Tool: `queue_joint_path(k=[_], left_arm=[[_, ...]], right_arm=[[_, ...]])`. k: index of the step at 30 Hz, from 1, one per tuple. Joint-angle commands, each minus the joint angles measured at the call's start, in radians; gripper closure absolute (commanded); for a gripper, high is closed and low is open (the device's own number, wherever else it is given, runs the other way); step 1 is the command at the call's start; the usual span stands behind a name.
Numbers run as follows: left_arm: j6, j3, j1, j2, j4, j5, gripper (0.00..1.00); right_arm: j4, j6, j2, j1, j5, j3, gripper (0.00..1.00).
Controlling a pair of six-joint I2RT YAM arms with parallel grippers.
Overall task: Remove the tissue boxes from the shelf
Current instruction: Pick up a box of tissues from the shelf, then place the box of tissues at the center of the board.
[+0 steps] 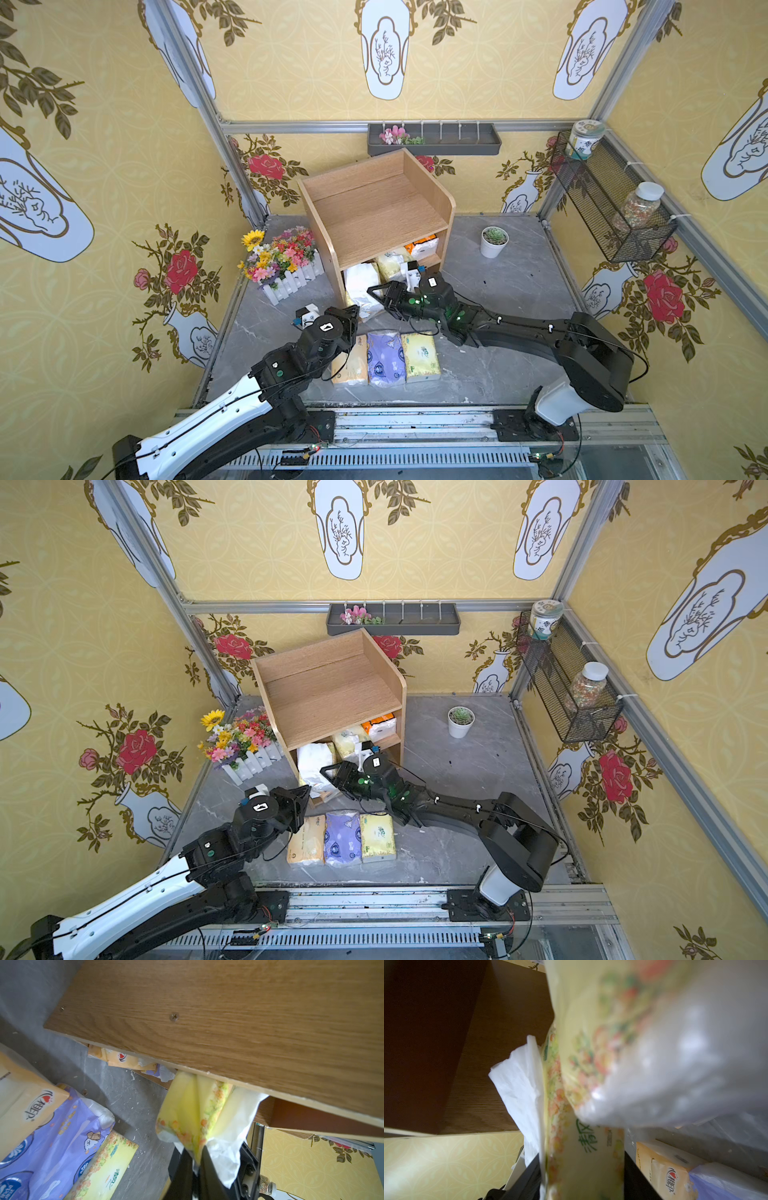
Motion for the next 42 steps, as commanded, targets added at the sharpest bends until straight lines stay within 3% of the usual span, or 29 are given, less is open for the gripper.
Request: queue_joint_path(k=[1, 7, 12, 19, 30, 37, 42], left_arm=[[0.017, -0.012, 0.001, -0.018, 0.008, -0.004, 0.7], [0.039, 0.005, 0.0, -0.044, -0.051, -0.037, 0.55], [0.054, 0.037, 0.001, -0.092, -0.186, -0.123, 0.43], [0.121, 0.078, 0.001, -0.132, -0.305, -0.219, 0.39], [0.265, 0.058, 0.0, -0.096, -0.23, -0.163, 0.35], [0.344, -0.022, 0.0, -0.125, -0.111, -0.08, 0.36], [0.333, -0.026, 0.001, -0.122, -0.12, -0.088, 0.36]], right_arm=[[0.11, 0.021, -0.003, 0.0, -0.018, -0.006, 0.55], [0.08, 0.011, -0.021, 0.003, -0.019, -0.006, 0.69], [0.062, -0.007, -0.049, 0.002, -0.02, -0.024, 0.71], [-0.051, -0.111, -0.119, 0.01, -0.106, -0.015, 0.71], [-0.546, -0.327, -0.392, 0.028, -0.18, -0.028, 0.71], [-0.959, -0.422, -0.583, 0.019, -0.022, -0.041, 0.71], [-1.141, -0.458, -0.68, -0.09, 0.043, -0.095, 0.72]])
